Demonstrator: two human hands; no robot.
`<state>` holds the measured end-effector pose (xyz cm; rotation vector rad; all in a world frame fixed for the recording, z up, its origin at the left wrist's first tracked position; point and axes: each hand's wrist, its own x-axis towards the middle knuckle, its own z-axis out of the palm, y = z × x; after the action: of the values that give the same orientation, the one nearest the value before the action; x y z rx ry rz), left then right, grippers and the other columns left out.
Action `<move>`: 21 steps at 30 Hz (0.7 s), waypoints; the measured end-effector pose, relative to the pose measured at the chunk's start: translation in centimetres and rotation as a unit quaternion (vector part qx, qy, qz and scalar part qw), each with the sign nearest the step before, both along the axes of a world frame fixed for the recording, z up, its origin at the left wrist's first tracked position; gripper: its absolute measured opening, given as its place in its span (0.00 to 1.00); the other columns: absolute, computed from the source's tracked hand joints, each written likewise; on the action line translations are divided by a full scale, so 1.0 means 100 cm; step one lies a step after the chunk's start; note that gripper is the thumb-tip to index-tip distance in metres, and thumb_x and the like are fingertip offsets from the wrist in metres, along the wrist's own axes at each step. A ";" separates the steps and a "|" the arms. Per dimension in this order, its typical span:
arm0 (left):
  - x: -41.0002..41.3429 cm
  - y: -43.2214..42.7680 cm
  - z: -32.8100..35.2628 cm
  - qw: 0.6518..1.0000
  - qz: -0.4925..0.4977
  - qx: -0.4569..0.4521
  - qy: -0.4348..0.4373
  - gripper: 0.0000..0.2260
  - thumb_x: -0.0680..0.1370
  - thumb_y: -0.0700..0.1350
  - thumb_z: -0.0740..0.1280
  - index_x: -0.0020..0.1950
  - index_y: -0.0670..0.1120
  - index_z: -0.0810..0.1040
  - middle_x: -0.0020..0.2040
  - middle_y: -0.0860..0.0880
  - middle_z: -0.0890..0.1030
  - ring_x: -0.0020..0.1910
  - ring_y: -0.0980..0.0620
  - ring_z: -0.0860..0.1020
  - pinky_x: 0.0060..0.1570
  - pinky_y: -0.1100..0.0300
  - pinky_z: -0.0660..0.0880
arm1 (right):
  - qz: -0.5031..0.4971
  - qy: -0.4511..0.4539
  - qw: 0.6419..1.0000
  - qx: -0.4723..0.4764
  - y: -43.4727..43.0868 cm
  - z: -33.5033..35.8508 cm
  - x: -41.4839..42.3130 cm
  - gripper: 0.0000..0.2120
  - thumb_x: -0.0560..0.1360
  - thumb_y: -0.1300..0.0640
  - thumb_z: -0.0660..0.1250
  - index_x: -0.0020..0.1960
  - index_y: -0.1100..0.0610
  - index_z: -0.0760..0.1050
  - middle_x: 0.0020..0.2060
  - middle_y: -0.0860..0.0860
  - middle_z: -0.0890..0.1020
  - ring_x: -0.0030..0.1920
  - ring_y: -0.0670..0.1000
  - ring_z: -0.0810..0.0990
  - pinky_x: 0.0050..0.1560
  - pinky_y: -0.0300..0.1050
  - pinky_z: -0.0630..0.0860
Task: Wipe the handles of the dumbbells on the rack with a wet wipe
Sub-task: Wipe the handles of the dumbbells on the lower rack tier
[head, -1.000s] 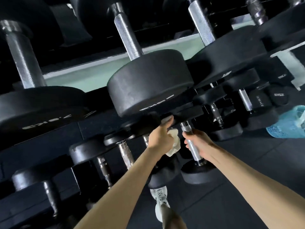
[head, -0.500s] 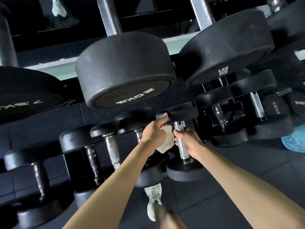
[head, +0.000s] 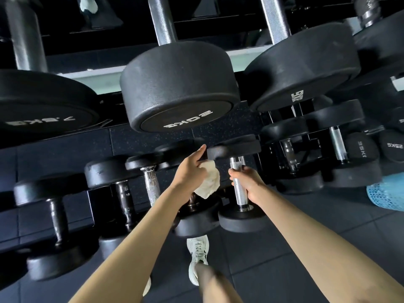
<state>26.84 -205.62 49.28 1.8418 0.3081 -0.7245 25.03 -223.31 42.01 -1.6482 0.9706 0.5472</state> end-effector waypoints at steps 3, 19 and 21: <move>-0.004 0.022 0.007 0.999 0.033 -0.003 -0.002 0.30 0.75 0.32 0.57 0.73 0.56 0.65 0.43 0.51 0.79 0.31 0.56 0.70 0.28 0.68 0.65 | 0.136 0.015 0.952 -0.275 0.008 0.024 -0.004 0.18 0.74 0.48 0.65 0.60 0.57 0.73 0.55 0.55 0.80 0.54 0.57 0.79 0.51 0.49 0.76; -0.097 0.274 0.024 0.961 0.212 -0.162 0.079 0.14 0.79 0.34 0.58 0.63 0.42 0.74 0.47 0.47 0.79 0.43 0.52 0.77 0.45 0.60 0.74 | 0.258 -0.194 0.944 -0.072 0.327 0.111 -0.114 0.20 0.73 0.48 0.70 0.64 0.45 0.71 0.48 0.40 0.77 0.47 0.42 0.79 0.49 0.39 0.76; -0.110 0.311 0.025 0.934 0.255 -0.221 0.120 0.08 0.81 0.38 0.59 0.55 0.45 0.77 0.38 0.49 0.82 0.35 0.53 0.80 0.36 0.64 0.75 | 0.259 -0.196 0.944 -0.062 0.371 0.104 -0.129 0.16 0.72 0.48 0.71 0.58 0.43 0.74 0.44 0.39 0.79 0.43 0.40 0.79 0.46 0.38 0.75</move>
<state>15.83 -174.53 51.81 1.1742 0.6941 -0.5903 12.17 -186.19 52.37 -2.0403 0.2761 0.4789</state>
